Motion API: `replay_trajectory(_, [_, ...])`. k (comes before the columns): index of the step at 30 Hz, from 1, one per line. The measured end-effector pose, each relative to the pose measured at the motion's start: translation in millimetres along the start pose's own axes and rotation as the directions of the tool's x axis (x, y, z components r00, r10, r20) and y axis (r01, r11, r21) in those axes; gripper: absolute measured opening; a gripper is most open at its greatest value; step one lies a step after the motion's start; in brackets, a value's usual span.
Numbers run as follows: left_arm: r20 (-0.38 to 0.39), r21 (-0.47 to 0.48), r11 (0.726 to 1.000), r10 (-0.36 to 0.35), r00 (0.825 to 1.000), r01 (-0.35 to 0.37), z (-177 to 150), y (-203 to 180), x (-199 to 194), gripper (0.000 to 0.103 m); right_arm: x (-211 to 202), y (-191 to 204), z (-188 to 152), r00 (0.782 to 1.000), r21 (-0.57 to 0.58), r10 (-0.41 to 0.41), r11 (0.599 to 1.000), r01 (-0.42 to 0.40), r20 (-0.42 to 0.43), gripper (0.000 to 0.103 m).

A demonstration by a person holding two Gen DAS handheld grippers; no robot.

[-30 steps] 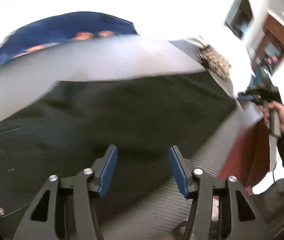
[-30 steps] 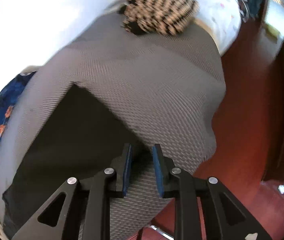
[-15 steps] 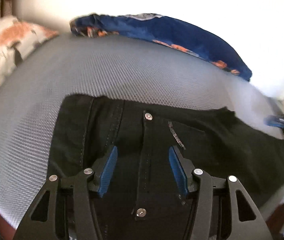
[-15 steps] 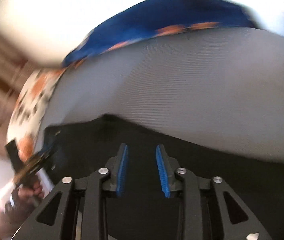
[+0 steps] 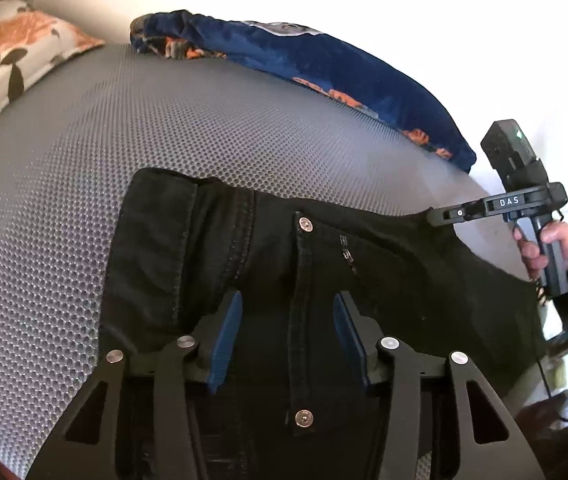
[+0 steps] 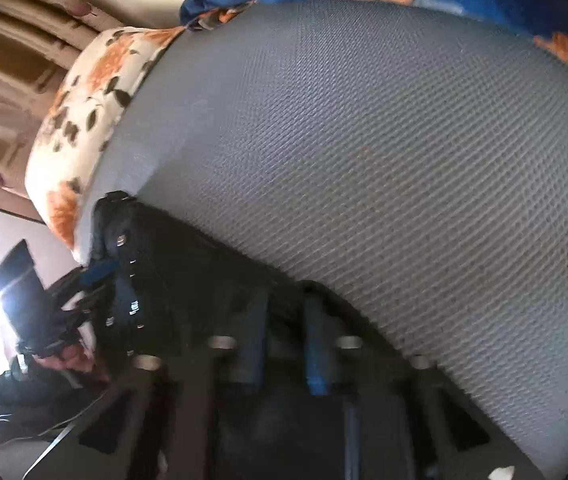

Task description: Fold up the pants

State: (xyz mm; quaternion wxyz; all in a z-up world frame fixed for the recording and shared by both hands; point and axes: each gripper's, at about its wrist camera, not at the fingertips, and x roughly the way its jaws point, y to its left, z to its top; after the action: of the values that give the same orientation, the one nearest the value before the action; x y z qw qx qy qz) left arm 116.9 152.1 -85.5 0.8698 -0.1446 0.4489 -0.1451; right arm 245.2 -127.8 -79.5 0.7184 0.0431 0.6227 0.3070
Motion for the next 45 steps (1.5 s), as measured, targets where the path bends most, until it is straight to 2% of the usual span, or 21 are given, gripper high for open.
replay_trajectory(4, [0.01, 0.012, 1.0, -0.009, 1.0, 0.009, -4, 5, -2, 0.044, -5, -14, 5, 0.998, 0.036, 0.002, 0.999, -0.004, 0.064, 0.01])
replay_trajectory(7, [0.009, 0.01, 1.0, -0.017, 1.0, 0.017, -2, 7, -4, 0.044, 3, -25, 7, 0.995, 0.067, -0.03, 0.997, 0.023, 0.095, 0.01])
replay_trajectory(9, [0.004, 0.022, 1.0, 0.0, 1.0, 0.0, 0, 3, -6, 0.044, 6, -25, 9, 0.994, 0.077, -0.039, 0.997, 0.031, 0.106, 0.01])
replay_trajectory(10, [-0.003, 0.031, 0.999, 0.017, 1.0, -0.017, 2, -1, -6, 0.044, 6, -25, 10, 0.992, 0.085, -0.045, 0.996, 0.035, 0.115, 0.015])
replay_trajectory(12, [-0.014, 0.045, 0.998, 0.049, 0.999, -0.049, 9, -9, -10, 0.044, -1, -25, 12, 0.988, 0.11, -0.061, 0.993, 0.045, 0.143, 0.017])
replay_trajectory(14, [0.009, 0.08, 0.995, 0.067, 0.998, -0.068, 17, -23, -19, 0.044, -21, -22, 8, 0.978, 0.123, -0.068, 0.991, 0.044, 0.197, 0.018])
replay_trajectory(16, [0.029, 0.134, 0.989, 0.057, 0.998, -0.06, 21, -41, -22, 0.045, -45, -12, -5, 0.959, 0.104, -0.146, 0.987, 0.124, 0.241, 0.027])
replay_trajectory(18, [0.024, 0.192, 0.981, 0.003, 1.0, -0.007, 29, -67, -16, 0.046, -65, -3, -25, 0.937, 0.088, -0.222, 0.975, 0.205, 0.27, 0.032])
replay_trajectory(21, [0.001, 0.261, 0.963, -0.065, 0.998, 0.062, 35, -103, 4, 0.046, -79, -3, -59, 0.915, 0.081, -0.303, 0.953, 0.292, 0.267, 0.032])
replay_trajectory(23, [-0.023, 0.29, 0.951, -0.103, 0.994, 0.105, 39, -127, 22, 0.046, -78, -4, -75, 0.909, 0.089, -0.331, 0.944, 0.319, 0.254, 0.032])
replay_trajectory(25, [-0.044, 0.312, 0.943, -0.111, 0.993, 0.119, 44, -150, 43, 0.046, -71, -6, -92, 0.894, 0.088, -0.381, 0.924, 0.371, 0.234, 0.032])
replay_trajectory(32, [-0.127, 0.347, 0.934, -0.042, 0.991, 0.084, 48, -190, 112, 0.046, -53, -13, -110, 0.895, 0.125, -0.382, 0.924, 0.363, 0.229, 0.032])
replay_trajectory(33, [-0.129, 0.36, 0.93, -0.026, 0.991, 0.071, 47, -191, 120, 0.046, -51, -15, -110, 0.896, 0.129, -0.38, 0.925, 0.359, 0.23, 0.032])
replay_trajectory(35, [-0.083, 0.407, 0.913, 0.043, 0.996, -0.005, 48, -194, 130, 0.046, -48, -13, -112, 0.899, 0.124, -0.368, 0.929, 0.348, 0.236, 0.032])
replay_trajectory(36, [-0.077, 0.419, 0.907, 0.071, 0.995, -0.032, 49, -194, 136, 0.046, -45, -13, -112, 0.895, 0.119, -0.381, 0.925, 0.362, 0.234, 0.032])
replay_trajectory(37, [-0.085, 0.403, 0.915, 0.073, 0.994, -0.032, 52, -191, 141, 0.046, -42, -13, -112, 0.889, 0.11, -0.398, 0.917, 0.382, 0.227, 0.027])
replay_trajectory(38, [-0.08, 0.386, 0.922, 0.052, 0.995, -0.017, 53, -187, 141, 0.046, -38, -12, -110, 0.875, 0.097, -0.426, 0.905, 0.415, 0.229, 0.025])
replay_trajectory(39, [-0.08, 0.382, 0.924, 0.051, 0.996, -0.016, 54, -185, 142, 0.046, -37, -13, -111, 0.851, 0.09, -0.463, 0.885, 0.456, 0.248, 0.024])
replay_trajectory(40, [-0.078, 0.387, 0.922, 0.053, 0.996, -0.019, 55, -185, 143, 0.048, -37, -16, -111, 0.836, 0.099, -0.488, 0.872, 0.479, 0.251, 0.026])
replay_trajectory(43, [-0.068, 0.406, 0.914, 0.052, 0.996, -0.02, 53, -184, 143, 0.048, -44, -29, -110, 0.854, 0.147, -0.454, 0.891, 0.43, 0.255, 0.026])
replay_trajectory(45, [-0.077, 0.393, 0.919, 0.05, 0.996, -0.016, 55, -183, 142, 0.048, -47, -30, -110, 0.84, 0.153, -0.482, 0.876, 0.458, 0.25, 0.027])
